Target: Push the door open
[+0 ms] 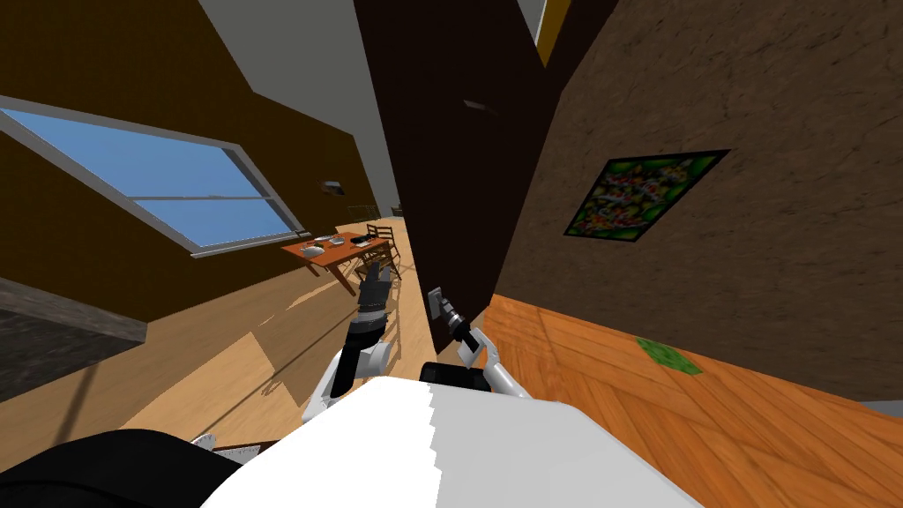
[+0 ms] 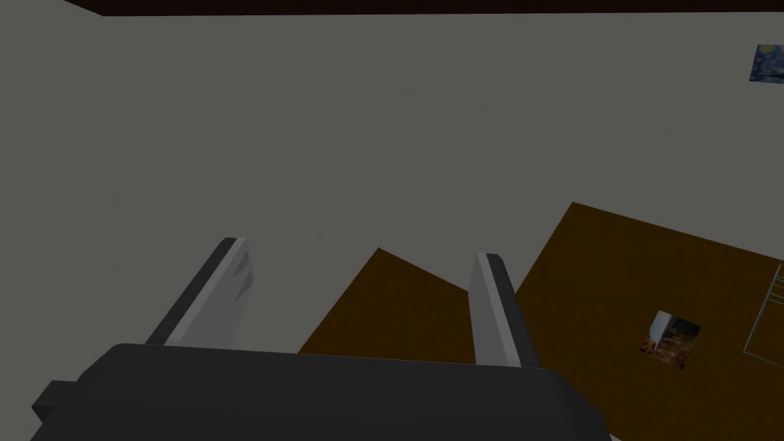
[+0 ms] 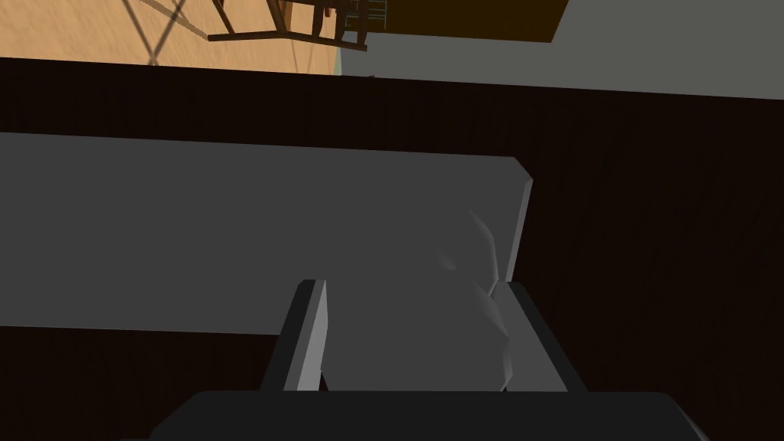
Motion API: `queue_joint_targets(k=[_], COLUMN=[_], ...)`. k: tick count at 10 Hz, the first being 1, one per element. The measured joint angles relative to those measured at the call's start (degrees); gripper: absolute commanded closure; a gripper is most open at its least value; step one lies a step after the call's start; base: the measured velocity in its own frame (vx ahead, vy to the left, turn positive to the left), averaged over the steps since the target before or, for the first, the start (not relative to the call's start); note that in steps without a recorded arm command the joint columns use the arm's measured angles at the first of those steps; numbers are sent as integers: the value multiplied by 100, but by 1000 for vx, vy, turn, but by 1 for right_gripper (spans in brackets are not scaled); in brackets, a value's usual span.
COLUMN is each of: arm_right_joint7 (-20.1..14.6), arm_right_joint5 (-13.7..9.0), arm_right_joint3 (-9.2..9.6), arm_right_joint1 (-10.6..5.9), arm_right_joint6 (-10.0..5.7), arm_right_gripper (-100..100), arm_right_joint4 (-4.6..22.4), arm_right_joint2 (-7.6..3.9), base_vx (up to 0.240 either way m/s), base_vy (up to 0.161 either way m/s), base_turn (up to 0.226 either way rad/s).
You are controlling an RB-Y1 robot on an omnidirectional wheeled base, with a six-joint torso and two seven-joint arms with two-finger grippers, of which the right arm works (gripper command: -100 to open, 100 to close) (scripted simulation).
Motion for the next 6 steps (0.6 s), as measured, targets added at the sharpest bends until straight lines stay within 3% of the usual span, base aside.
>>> queue_joint_targets(k=[3, 6], arm_right_joint7=[181, 353], arm_right_joint5=[-62, -143], arm_right_joint3=[109, 140], arm_right_joint1=[211, 336], arm_right_joint6=[45, 75], arm_right_gripper=[100, 100], arm_right_joint4=[-124, -278], arm_right_joint2=[-81, -78], base_vx=[159, 126], base_vy=[132, 182], base_turn=[-217, -202])
